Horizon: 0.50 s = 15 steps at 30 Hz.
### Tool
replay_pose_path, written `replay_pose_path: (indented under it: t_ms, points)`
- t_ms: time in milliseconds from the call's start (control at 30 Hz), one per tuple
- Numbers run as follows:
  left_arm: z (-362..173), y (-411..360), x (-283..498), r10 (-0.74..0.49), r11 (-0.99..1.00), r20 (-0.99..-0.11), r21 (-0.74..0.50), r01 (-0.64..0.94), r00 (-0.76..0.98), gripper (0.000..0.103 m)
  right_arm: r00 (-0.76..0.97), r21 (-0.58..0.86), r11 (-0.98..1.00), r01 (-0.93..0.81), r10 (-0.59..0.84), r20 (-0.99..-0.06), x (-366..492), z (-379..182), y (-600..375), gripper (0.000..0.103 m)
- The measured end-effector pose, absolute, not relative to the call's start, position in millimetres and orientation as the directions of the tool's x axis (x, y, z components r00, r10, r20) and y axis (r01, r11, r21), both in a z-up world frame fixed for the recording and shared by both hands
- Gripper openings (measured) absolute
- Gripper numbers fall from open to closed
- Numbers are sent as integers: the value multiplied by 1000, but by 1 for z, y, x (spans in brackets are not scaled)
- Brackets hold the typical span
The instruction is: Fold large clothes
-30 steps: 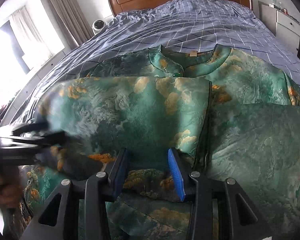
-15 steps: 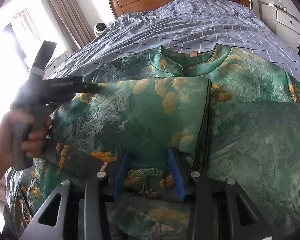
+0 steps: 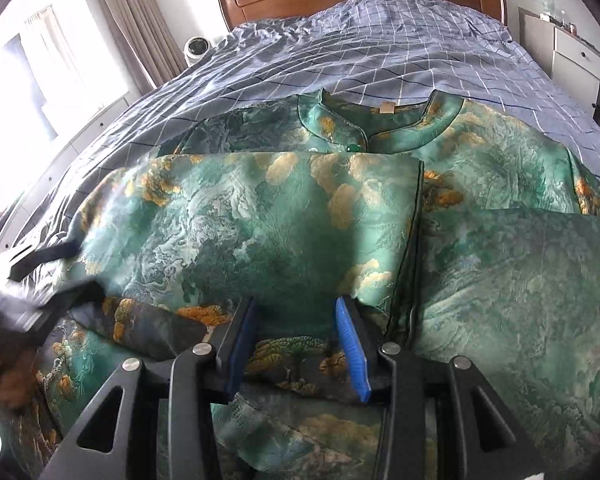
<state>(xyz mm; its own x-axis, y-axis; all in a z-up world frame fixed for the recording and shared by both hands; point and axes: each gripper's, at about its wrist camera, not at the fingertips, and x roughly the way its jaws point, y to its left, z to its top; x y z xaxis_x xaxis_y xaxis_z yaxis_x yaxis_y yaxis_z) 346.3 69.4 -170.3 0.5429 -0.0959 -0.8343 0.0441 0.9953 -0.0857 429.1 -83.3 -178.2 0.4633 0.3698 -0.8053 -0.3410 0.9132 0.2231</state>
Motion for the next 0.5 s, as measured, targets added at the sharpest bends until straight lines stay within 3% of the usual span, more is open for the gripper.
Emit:
replay_pose_path:
  t_ms: [200, 433, 500]
  points:
    - [-152, 66, 260, -148, 988, -791, -149, 48, 594, 102, 489, 175, 933, -314, 317, -813, 415, -149, -78, 45]
    - [-148, 58, 182, -113, 989, -764, -148, -2, 636, 102, 572, 125, 920, -371, 332, -750, 342, -91, -74, 76]
    - [-147, 51, 166, -101, 992, -762, -124, 10, 640, 102, 594, 105, 920, -378, 328, -735, 318, -81, -77, 78]
